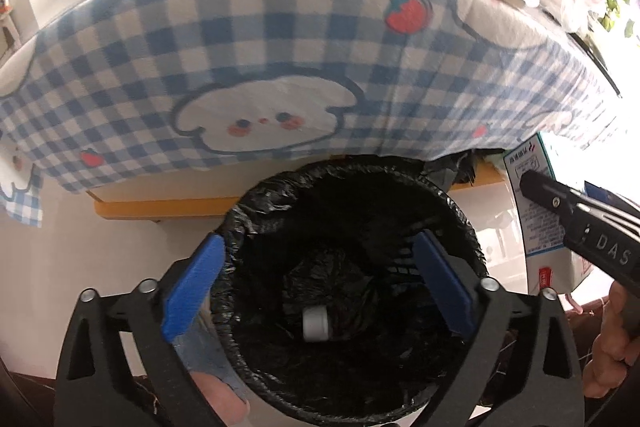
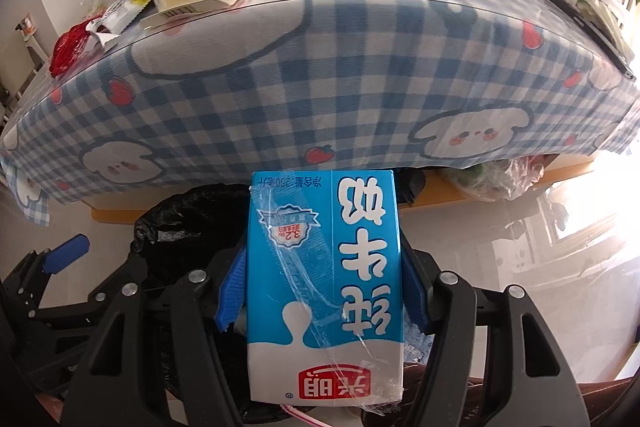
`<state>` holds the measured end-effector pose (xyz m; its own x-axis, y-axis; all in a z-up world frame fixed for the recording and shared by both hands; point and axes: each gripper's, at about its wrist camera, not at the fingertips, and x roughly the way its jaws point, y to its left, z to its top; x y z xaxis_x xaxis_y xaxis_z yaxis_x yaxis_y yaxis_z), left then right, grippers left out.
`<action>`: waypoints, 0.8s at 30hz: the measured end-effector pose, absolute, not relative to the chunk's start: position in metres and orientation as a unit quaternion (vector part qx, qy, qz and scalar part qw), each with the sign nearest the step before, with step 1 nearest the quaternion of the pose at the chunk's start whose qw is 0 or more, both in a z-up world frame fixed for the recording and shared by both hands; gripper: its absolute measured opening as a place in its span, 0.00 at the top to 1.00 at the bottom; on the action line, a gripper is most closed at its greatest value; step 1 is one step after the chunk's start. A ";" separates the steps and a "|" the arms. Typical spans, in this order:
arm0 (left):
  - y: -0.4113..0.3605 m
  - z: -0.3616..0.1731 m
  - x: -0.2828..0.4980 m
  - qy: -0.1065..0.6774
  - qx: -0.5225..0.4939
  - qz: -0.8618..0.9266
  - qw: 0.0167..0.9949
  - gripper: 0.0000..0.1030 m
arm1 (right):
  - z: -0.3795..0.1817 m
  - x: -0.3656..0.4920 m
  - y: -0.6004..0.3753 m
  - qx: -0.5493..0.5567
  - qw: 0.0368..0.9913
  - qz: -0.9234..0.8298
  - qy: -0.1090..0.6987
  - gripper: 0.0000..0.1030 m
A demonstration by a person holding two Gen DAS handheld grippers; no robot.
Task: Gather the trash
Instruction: 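Open the left tool and right tool to drop both items into the bin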
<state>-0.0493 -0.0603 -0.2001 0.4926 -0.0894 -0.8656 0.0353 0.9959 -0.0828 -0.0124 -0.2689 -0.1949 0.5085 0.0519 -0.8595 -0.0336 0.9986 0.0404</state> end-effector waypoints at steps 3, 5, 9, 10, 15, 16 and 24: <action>-0.053 -0.198 -0.050 0.499 -0.030 -0.027 0.865 0.06 | -0.196 -0.016 -0.262 0.006 0.868 0.030 0.496 0.41; -0.049 -0.200 -0.049 0.500 -0.035 -0.023 0.865 0.06 | -0.198 -0.016 -0.259 0.005 0.867 0.032 0.497 0.41; -0.039 -0.199 -0.047 0.498 -0.042 -0.016 0.866 0.06 | -0.200 -0.015 -0.250 -0.002 0.869 0.033 0.494 0.41; -0.038 -0.198 -0.047 0.496 -0.040 -0.012 0.867 0.06 | -0.200 -0.015 -0.247 -0.001 0.869 0.035 0.494 0.41; -0.027 -0.198 -0.048 0.494 -0.037 -0.003 0.868 0.06 | -0.206 -0.015 -0.235 -0.004 0.868 0.046 0.495 0.41; -0.024 -0.198 -0.049 0.495 -0.038 -0.001 0.868 0.06 | -0.208 -0.014 -0.234 -0.002 0.867 0.048 0.496 0.41; -0.010 -0.202 -0.052 0.498 -0.049 0.010 0.866 0.06 | -0.210 -0.015 -0.225 -0.005 0.865 0.063 0.497 0.41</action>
